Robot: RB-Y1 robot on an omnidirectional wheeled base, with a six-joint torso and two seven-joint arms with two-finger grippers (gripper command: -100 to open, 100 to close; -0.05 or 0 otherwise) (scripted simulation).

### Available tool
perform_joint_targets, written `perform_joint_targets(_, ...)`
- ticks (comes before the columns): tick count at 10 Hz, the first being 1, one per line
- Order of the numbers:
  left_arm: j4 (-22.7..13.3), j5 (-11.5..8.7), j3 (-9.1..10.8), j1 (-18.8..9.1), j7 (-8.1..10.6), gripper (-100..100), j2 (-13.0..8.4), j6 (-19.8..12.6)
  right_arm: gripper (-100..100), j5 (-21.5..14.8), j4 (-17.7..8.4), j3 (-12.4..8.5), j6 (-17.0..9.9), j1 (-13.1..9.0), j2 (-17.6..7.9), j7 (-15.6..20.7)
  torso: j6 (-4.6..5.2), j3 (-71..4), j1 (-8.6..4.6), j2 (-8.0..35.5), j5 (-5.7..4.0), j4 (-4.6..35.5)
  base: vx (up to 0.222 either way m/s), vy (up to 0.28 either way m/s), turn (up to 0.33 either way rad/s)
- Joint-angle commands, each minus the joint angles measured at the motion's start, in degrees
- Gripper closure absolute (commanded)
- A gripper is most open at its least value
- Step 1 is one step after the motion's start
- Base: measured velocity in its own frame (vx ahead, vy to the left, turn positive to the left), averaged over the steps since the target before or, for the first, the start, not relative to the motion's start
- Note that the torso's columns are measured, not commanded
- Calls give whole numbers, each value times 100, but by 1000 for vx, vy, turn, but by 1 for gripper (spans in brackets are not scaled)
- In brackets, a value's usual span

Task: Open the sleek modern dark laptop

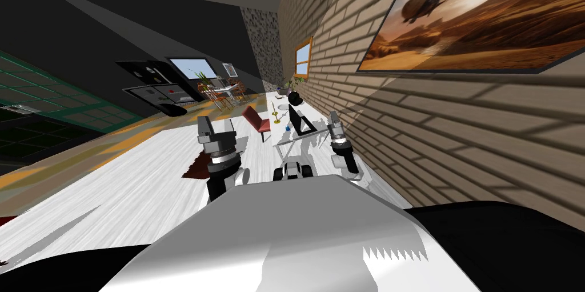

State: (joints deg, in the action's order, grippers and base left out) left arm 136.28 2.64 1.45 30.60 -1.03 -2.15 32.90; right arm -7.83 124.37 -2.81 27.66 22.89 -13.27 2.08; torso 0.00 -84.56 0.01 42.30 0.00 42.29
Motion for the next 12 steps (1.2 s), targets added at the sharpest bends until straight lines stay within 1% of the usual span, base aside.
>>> perform_joint_targets(1, 0, 0, 0, 0, 0, 0, 0, 0, -100, -460, -168, -31, -14, -115, -109, 449, 0, 1, -3, 1, -1, 1, 37, 95, -47)
perform_joint_targets(2, 0, 0, 0, 0, 0, 0, 0, 0, -100, -508, -168, -31, -14, -115, -109, 459, 0, -1, 1, -2, 0, 0, 25, 67, -17)
perform_joint_targets(5, 0, 0, 0, 0, 0, 0, 0, 0, -100, -1055, -359, -73, -38, -243, -205, 966, 0, -2, 2, -4, 0, -1, 27, 83, -51)
perform_joint_targets(6, 0, 0, 0, 0, 0, 0, 0, 0, -100, -1115, -359, -73, -38, -243, -205, 993, 0, -3, 11, -5, 3, -1, 20, 75, -26)
perform_joint_targets(9, 0, 0, 0, 0, 0, 0, 0, 0, -100, -1671, -581, -115, -68, -381, -343, 1517, 0, -2, -4, -5, -2, -1, 31, 74, -53)
perform_joint_targets(10, 0, 0, 0, 0, 0, 0, 0, 0, -100, -1741, -581, -115, -68, -381, -343, 1546, 0, -2, 5, -3, 1, -1, 14, 79, -22)
perform_joint_targets(12, 0, 0, 0, 0, 0, 0, 0, 0, -100, -2120, -752, -144, -93, -478, -473, 1901, 0, 0, -3, -1, -1, 0, 31, 81, -53)
